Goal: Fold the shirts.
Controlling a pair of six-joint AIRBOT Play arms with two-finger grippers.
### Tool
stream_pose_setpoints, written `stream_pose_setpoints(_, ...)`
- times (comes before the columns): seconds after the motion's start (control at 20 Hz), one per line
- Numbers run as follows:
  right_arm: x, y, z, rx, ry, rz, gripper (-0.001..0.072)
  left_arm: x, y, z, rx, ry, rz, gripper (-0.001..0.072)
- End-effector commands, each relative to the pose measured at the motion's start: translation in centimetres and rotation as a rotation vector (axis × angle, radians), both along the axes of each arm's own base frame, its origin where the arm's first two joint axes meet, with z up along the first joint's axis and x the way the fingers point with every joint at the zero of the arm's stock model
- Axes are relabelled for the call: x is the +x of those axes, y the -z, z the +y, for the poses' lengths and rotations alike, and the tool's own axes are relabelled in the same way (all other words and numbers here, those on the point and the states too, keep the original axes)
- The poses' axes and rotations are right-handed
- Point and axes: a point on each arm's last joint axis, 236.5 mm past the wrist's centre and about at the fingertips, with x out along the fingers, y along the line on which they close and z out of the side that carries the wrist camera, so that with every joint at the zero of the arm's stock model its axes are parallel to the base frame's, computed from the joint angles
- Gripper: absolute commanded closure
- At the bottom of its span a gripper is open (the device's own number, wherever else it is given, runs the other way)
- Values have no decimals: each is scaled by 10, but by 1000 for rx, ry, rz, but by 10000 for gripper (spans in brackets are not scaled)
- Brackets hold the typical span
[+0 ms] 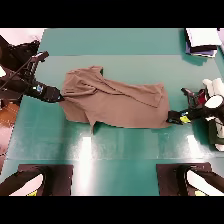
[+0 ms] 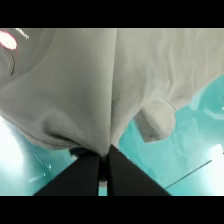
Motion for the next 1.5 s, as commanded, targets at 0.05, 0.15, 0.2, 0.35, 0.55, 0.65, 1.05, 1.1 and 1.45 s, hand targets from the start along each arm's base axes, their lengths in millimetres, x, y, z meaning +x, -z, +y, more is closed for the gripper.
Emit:
stream_pose_setpoints(0.05,34,-100,-4,-34,-17,-273,694,2,-50,1,3,13,-116,675)
stream_pose_setpoints(0.15,47,-167,-5,-57,-13,-446,694,-1,-91,0,-1,26,-209,675)
stream_pose_setpoints(0.2,52,-202,-6,-69,0,-533,694,-2,-115,0,-2,30,-264,675)
stream_pose_setpoints(0.35,53,-296,-7,-95,16,-761,694,-11,-194,0,-18,20,-462,675)
stream_pose_setpoints(0.55,38,-401,-4,-127,20,-1009,694,-41,-308,2,-43,8,-767,675)
stream_pose_setpoints(0.65,25,-443,-3,-138,24,-1111,693,-64,-357,4,-64,-7,-907,675)
stream_pose_setpoints(1.05,-32,-535,7,-167,16,-1330,693,-144,-429,6,-141,-36,-1173,675)
stream_pose_setpoints(1.1,-36,-536,4,-174,33,-1319,694,-151,-435,4,-160,-32,-1196,675)
stream_pose_setpoints(1.45,-4,-464,-28,-230,95,-908,694,-123,-408,6,-141,-49,-1104,675)
